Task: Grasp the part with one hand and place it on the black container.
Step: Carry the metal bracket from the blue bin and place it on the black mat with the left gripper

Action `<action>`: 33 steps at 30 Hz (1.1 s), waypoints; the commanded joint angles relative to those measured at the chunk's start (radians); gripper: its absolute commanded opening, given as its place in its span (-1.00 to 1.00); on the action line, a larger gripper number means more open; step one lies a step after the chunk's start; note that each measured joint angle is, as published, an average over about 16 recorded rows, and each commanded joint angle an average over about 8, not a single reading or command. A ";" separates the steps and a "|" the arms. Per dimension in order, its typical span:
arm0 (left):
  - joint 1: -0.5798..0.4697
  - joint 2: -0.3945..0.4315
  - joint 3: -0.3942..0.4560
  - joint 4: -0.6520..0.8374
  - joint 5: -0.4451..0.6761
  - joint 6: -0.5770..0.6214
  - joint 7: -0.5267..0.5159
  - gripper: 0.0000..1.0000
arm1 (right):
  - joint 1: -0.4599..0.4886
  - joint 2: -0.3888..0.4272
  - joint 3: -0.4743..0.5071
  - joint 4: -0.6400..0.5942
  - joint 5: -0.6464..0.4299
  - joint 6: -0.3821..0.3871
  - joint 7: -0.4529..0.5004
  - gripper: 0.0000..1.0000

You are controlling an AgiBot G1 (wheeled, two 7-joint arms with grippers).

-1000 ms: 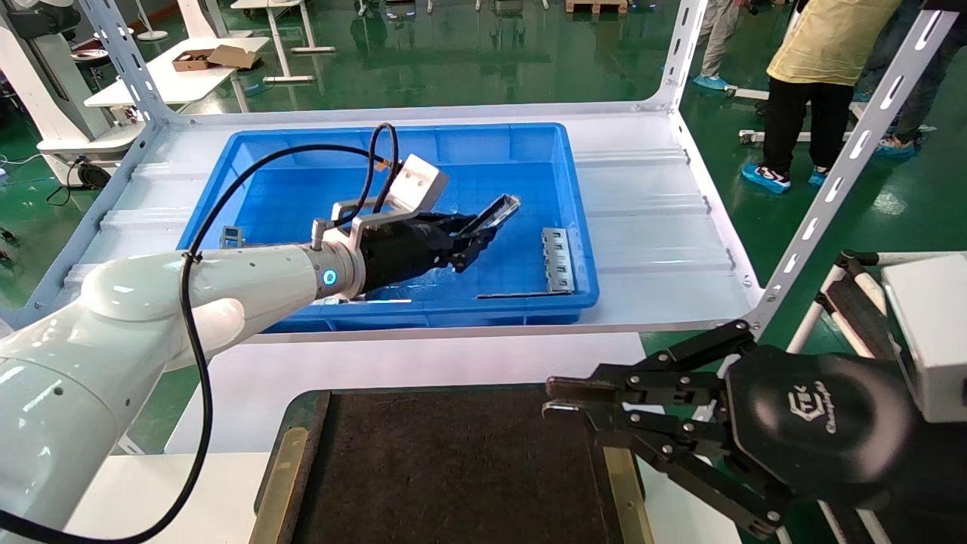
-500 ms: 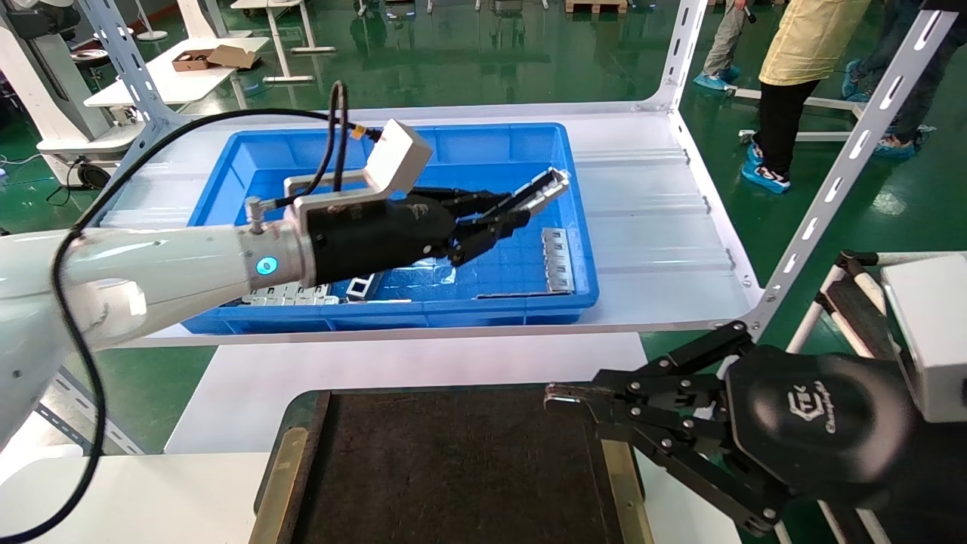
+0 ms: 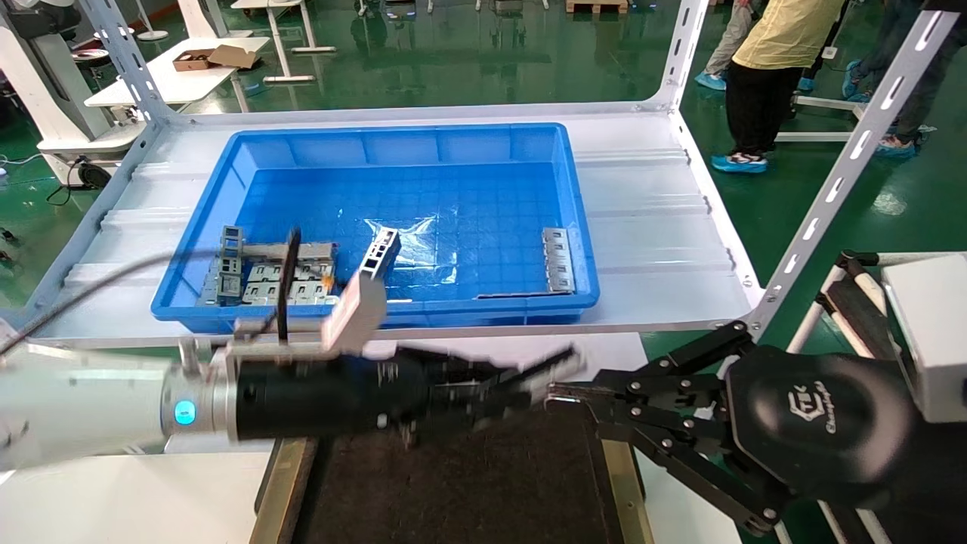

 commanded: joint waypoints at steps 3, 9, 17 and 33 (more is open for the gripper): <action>0.117 -0.055 0.013 -0.098 0.000 -0.066 -0.063 -1.00 | 0.000 0.000 0.000 0.000 0.000 0.000 0.000 -1.00; 0.303 -0.080 0.030 -0.219 0.020 -0.331 -0.152 -1.00 | 0.000 0.000 0.000 0.000 0.000 0.000 0.000 -1.00; 0.451 -0.009 0.048 -0.308 0.037 -0.763 -0.317 -1.00 | 0.000 0.000 -0.001 0.000 0.000 0.000 0.000 -1.00; 0.448 0.238 0.139 -0.177 0.028 -1.262 -0.504 -1.00 | 0.000 0.000 -0.001 0.000 0.001 0.001 -0.001 -1.00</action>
